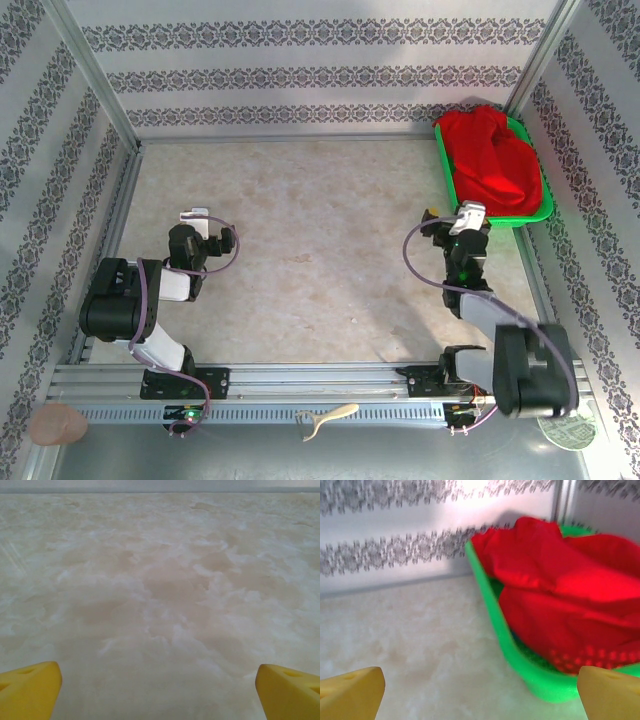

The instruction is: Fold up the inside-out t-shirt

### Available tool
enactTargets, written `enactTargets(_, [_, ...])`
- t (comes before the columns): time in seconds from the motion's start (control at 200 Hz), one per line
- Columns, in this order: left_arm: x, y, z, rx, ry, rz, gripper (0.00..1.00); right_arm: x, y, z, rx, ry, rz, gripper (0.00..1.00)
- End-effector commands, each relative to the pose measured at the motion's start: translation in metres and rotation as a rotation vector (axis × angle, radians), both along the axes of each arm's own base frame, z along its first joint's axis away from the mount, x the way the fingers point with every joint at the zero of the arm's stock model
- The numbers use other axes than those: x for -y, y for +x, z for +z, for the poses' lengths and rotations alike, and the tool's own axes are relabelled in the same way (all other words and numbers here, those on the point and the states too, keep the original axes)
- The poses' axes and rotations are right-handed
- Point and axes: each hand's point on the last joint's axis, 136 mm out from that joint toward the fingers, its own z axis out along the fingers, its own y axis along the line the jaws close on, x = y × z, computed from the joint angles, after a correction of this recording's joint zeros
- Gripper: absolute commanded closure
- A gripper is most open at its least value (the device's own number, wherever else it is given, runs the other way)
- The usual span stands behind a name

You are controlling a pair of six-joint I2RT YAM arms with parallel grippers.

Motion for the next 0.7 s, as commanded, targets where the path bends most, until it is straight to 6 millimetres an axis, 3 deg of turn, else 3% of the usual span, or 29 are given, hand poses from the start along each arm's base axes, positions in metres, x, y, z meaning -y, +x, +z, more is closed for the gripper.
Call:
enactTargets(0.0, [-0.002,0.001,0.039,0.068,0.02,0.005,0.01,0.012,-0.003,0.046,0.024,0.127,-0.052,0.01])
enactTargets(0.045, [-0.005,0.001,0.053,0.051,0.031,0.03,0.01,0.011,-0.004,0.066,0.049,0.195,-0.041,0.02])
enactTargets(0.11, [-0.008,0.001,0.089,0.086,-0.016,0.062,0.01,0.0,0.0,0.103,0.094,0.24,0.033,0.02])
enactTargets(0.2, [0.009,0.004,0.143,0.141,-0.097,0.015,0.01,-0.013,0.008,0.15,0.178,0.303,0.139,0.02])
enactTargets(0.28, [0.033,0.004,0.181,0.182,-0.103,-0.054,0.01,-0.012,0.022,0.175,0.169,0.379,0.171,0.02])
enactTargets(0.4, [0.073,0.001,0.221,0.194,-0.088,-0.134,0.01,0.006,0.052,0.165,-0.014,0.389,0.077,0.03])
enactTargets(0.49, [0.102,-0.002,0.233,0.156,-0.111,-0.175,0.01,0.031,0.066,0.144,-0.14,0.401,-0.076,0.07])
enactTargets(0.605, [0.129,-0.004,0.23,0.08,-0.092,-0.209,0.01,0.064,0.078,0.113,-0.259,0.39,-0.27,0.07])
enactTargets(0.694, [0.146,-0.004,0.223,0.026,-0.1,-0.228,0.01,0.077,0.093,0.093,-0.345,0.366,-0.336,0.08])
